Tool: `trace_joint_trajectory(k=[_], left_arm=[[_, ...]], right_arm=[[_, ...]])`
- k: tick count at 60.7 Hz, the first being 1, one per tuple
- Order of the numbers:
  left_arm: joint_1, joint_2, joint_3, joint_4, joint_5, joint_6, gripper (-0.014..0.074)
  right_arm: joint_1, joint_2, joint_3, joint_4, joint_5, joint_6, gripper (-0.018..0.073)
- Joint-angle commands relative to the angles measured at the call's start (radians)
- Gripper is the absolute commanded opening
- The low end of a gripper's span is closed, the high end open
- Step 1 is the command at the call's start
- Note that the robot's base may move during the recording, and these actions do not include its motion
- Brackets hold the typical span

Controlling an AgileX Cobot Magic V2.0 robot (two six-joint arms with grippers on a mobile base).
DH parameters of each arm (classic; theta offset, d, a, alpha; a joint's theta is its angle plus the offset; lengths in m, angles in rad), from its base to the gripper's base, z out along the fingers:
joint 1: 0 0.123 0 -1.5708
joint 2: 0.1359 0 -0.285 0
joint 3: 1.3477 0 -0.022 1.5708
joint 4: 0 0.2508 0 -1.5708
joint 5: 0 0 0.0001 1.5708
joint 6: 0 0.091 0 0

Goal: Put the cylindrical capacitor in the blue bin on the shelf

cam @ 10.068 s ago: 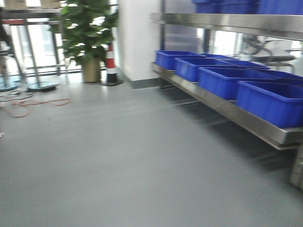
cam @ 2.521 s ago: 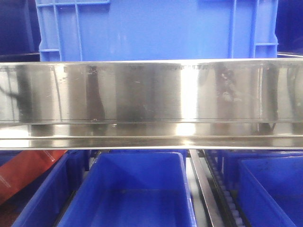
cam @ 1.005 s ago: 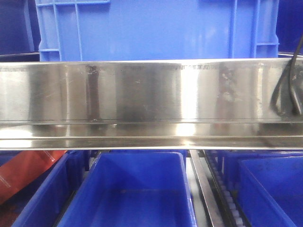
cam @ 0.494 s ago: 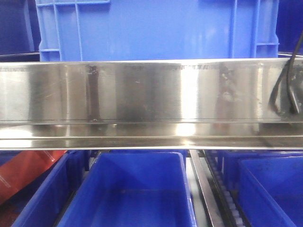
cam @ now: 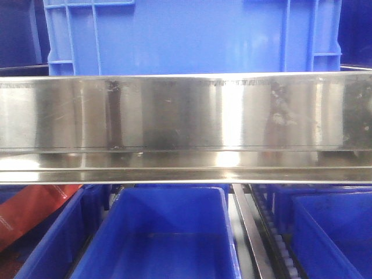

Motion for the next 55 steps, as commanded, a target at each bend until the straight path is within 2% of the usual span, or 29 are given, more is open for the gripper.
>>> trace_joint_trajectory(k=[1, 10, 32, 45, 55], left_arm=[[0.001, -0.007, 0.001, -0.008, -0.023, -0.007, -0.0111], [0.001, -0.007, 0.004, -0.008, -0.039, -0.007, -0.0111], [0.001, -0.007, 0.004, -0.008, -0.042, -0.007, -0.0111], [0.001, -0.007, 0.004, -0.005, -0.042, -0.007, -0.0111], [0.001, -0.007, 0.004, 0.0, -0.042, -0.007, -0.0111]], right_arm=[[-0.032, -0.081, 0.101, -0.006, -0.038, -0.008, -0.0161], [-0.068, -0.25, 0.326, -0.008, -0.142, -0.008, -0.0161], [-0.07, -0.693, 0.914, -0.01, -0.436, -0.008, -0.0161], [-0.07, -0.901, 1.082, -0.01, -0.497, -0.008, -0.0161], [-0.07, -0.978, 1.104, -0.01, -0.501, -0.008, -0.0161]])
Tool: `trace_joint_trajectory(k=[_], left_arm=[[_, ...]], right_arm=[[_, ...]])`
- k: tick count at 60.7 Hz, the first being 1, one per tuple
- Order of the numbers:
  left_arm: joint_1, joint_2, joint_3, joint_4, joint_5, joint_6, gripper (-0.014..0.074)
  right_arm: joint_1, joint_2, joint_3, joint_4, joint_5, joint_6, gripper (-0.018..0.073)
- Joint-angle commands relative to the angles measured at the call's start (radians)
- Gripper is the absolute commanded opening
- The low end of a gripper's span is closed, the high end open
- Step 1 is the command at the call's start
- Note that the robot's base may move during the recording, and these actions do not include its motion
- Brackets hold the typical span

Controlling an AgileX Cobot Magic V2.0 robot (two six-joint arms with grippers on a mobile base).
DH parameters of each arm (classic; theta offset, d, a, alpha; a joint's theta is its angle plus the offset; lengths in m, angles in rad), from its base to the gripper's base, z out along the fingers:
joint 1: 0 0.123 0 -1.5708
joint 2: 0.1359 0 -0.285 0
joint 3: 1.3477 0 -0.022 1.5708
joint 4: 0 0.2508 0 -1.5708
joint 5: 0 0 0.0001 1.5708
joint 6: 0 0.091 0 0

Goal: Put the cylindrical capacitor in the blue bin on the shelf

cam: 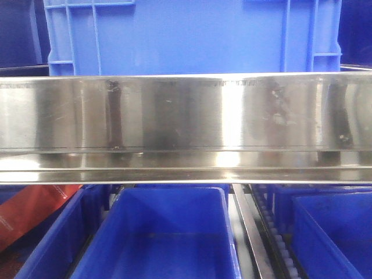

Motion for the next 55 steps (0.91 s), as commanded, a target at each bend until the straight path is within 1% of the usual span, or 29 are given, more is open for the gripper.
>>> trace_joint_trajectory(k=[1, 50, 55], left_arm=[[0.001, -0.007, 0.004, 0.0, -0.019, -0.007, -0.0111], [0.001, -0.009, 0.004, 0.002, -0.019, -0.007, -0.0111], [0.005, -0.018, 0.024, 0.002, -0.033, -0.007, -0.0111]], right_arm=[[-0.004, -0.03, 0.005, -0.008, -0.039, -0.008, -0.0161], [-0.004, -0.034, 0.005, -0.008, -0.042, -0.008, -0.0161], [-0.004, -0.034, 0.005, -0.008, -0.042, -0.008, -0.0161]])
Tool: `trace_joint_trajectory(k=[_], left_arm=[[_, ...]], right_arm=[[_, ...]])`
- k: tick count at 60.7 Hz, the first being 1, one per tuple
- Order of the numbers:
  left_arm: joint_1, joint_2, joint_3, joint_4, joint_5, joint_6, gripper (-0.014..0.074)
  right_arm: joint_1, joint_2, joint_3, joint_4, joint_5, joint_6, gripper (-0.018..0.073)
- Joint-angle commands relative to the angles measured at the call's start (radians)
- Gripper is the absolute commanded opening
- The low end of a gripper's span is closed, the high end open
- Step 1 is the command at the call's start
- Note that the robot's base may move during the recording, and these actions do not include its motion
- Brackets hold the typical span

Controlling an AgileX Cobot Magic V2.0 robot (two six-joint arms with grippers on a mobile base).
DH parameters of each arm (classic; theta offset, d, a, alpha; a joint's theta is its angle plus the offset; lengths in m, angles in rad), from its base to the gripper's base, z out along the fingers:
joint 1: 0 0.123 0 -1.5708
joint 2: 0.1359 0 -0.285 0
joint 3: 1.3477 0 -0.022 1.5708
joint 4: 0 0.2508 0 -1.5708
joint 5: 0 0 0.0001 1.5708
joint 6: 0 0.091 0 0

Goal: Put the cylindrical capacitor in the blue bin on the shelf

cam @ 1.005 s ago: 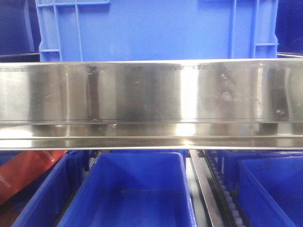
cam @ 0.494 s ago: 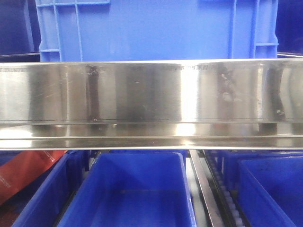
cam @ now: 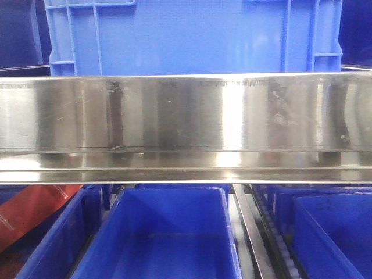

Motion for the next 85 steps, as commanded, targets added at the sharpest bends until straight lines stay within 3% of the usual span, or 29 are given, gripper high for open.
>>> trace_joint_trajectory(k=[1, 8, 21, 28, 39, 50, 52, 85], left_arm=[[0.008, -0.02, 0.025, -0.002, -0.036, -0.007, -0.0111], [0.071, -0.085, 0.126, -0.002, -0.12, -0.007, -0.0111], [0.21, -0.291, 0.427, -0.032, -0.391, -0.007, -0.0111], [0.254, -0.408, 0.601, -0.033, -0.522, -0.007, -0.0111], [0.263, -0.536, 0.821, -0.036, -0.701, -0.007, -0.0111], [0.263, -0.54, 0.968, -0.04, -0.903, -0.007, -0.0111], [0.261, -0.54, 0.968, -0.04, -0.839, -0.007, -0.0111], [0.261, -0.54, 0.968, -0.04, -0.853, -0.007, -0.0111]], right_arm=[[-0.004, -0.005, 0.004, -0.008, -0.025, -0.006, -0.0161], [-0.004, -0.005, 0.004, -0.008, -0.025, -0.006, -0.0161], [-0.004, -0.005, 0.004, -0.008, -0.025, -0.006, -0.0161], [-0.004, -0.005, 0.004, -0.008, -0.025, -0.006, -0.0161], [-0.004, -0.005, 0.004, -0.008, -0.025, -0.006, -0.0161], [-0.004, -0.008, 0.004, -0.008, -0.025, -0.006, -0.0161], [-0.004, -0.008, 0.004, -0.008, -0.027, -0.006, -0.0161], [-0.004, -0.008, 0.004, -0.008, -0.03, -0.006, -0.0161]])
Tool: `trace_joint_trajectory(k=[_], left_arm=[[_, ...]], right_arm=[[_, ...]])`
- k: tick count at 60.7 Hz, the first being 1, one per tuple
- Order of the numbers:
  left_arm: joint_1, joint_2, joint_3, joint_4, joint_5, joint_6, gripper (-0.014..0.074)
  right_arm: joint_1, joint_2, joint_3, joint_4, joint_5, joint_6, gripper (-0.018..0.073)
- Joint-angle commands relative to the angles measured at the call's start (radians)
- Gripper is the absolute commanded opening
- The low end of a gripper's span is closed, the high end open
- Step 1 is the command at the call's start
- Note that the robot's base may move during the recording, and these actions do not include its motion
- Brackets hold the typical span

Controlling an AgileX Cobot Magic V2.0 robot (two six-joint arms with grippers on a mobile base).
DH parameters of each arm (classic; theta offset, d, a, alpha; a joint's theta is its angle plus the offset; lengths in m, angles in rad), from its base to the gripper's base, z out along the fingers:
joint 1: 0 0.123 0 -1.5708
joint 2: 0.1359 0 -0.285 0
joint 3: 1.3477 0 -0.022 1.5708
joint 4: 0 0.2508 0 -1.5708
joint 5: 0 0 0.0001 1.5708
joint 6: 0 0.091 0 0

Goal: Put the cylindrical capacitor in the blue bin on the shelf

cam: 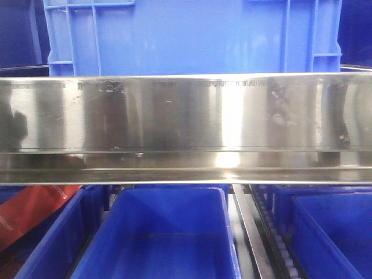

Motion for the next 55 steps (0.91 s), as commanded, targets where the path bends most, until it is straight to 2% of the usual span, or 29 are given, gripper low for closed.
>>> trace_joint_trajectory(k=[1, 33, 42, 47, 55], left_arm=[[0.002, -0.006, -0.001, -0.006, -0.019, -0.005, -0.0111], [0.002, -0.006, -0.001, -0.006, -0.019, -0.005, -0.0111], [0.002, -0.006, -0.001, -0.006, -0.019, -0.005, -0.0111], [0.002, -0.006, -0.001, -0.006, -0.019, -0.005, -0.0111], [0.002, -0.006, -0.001, -0.006, -0.019, -0.005, -0.0111]], right_arm=[[-0.004, -0.006, 0.004, -0.008, -0.026, -0.006, -0.0161], [-0.012, -0.006, 0.004, -0.009, -0.038, -0.006, -0.0161], [-0.123, -0.043, 0.046, -0.009, -0.065, -0.006, -0.0161], [-0.226, -0.091, 0.115, -0.005, -0.095, -0.006, -0.0161], [-0.32, -0.171, 0.238, 0.031, -0.147, -0.006, -0.0161]])
